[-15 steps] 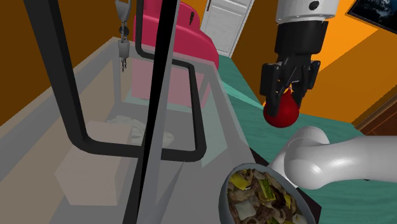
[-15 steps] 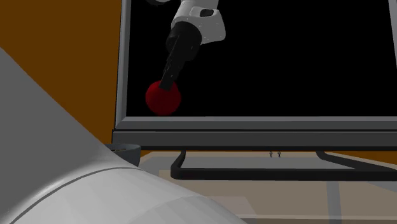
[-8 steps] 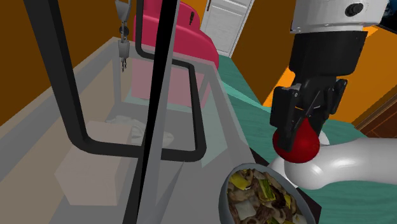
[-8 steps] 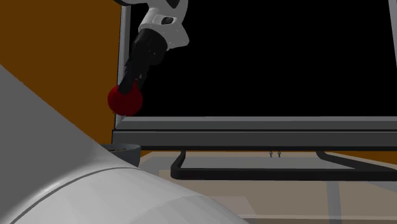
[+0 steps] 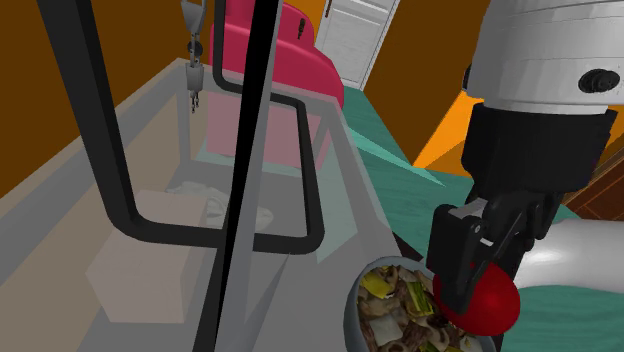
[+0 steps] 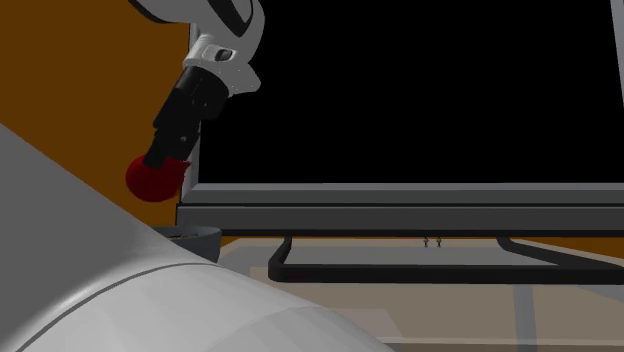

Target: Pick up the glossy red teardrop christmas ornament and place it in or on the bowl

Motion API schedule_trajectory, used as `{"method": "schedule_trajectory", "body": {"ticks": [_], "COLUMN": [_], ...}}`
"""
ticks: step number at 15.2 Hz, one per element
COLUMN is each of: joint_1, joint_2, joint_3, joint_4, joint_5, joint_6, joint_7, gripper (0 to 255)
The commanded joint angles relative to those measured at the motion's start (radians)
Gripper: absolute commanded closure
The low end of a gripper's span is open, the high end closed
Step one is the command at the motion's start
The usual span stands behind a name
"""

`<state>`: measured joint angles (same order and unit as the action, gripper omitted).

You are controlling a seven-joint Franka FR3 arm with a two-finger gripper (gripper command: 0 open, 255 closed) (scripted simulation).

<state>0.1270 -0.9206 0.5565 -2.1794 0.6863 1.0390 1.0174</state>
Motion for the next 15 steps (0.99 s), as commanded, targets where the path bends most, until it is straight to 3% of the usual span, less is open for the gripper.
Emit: {"method": "schedule_trajectory", "body": {"ticks": [1, 7, 15], "joint_1": [0.002, 0.012, 0.012], "joint_2": [-0.011, -0.047, -0.047], "joint_3": [0.011, 0.039, 0.039], "joint_4": [-0.030, -0.124, -0.124], "joint_5": [0.007, 0.026, 0.026], "joint_6": [0.020, 0.077, 0.077], "joint_7": [-0.008, -0.036, -0.036], "gripper": [255, 255, 255]}}
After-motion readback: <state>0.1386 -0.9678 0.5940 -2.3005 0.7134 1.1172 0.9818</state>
